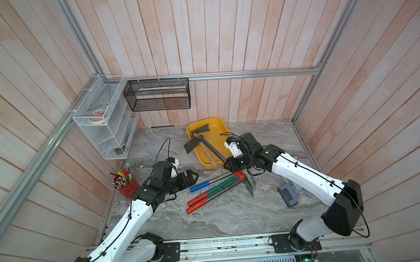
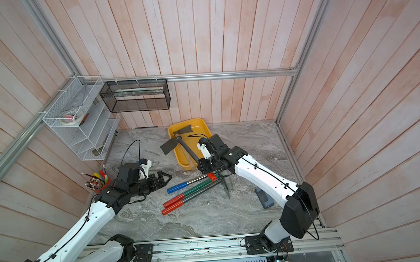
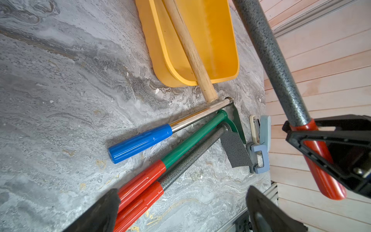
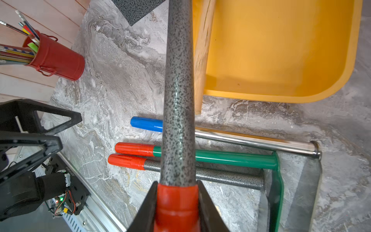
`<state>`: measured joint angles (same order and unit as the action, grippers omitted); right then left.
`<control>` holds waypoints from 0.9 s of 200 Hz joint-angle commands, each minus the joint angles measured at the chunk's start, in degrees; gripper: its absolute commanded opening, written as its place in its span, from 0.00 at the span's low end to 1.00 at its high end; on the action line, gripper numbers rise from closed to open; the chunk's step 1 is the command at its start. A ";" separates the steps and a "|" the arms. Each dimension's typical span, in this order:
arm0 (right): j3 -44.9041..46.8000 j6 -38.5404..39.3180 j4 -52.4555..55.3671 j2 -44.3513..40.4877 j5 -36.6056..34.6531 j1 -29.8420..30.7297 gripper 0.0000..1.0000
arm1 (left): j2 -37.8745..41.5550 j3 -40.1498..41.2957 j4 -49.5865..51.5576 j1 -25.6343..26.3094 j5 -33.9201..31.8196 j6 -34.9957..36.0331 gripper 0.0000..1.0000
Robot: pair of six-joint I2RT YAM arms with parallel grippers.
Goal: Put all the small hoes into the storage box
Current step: Pick up the hoe from the center of the board.
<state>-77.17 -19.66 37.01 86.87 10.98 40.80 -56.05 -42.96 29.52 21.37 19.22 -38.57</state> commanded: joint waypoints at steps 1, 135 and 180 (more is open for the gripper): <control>-2.90 1.31 -5.24 0.56 0.55 -1.02 0.00 | 1.11 -0.21 -1.22 -0.38 0.25 0.78 1.00; -1.97 -2.11 -11.31 3.45 -1.65 -3.72 0.00 | 1.56 1.21 -1.83 -0.35 1.00 1.13 1.00; -1.98 -3.71 -14.27 5.41 -2.72 -4.52 0.00 | 0.43 0.33 0.01 -0.37 1.03 2.31 1.00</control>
<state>-77.43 -22.35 30.26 91.50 9.65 36.97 -55.44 -42.74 29.02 21.28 19.64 -37.93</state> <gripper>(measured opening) 0.288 0.998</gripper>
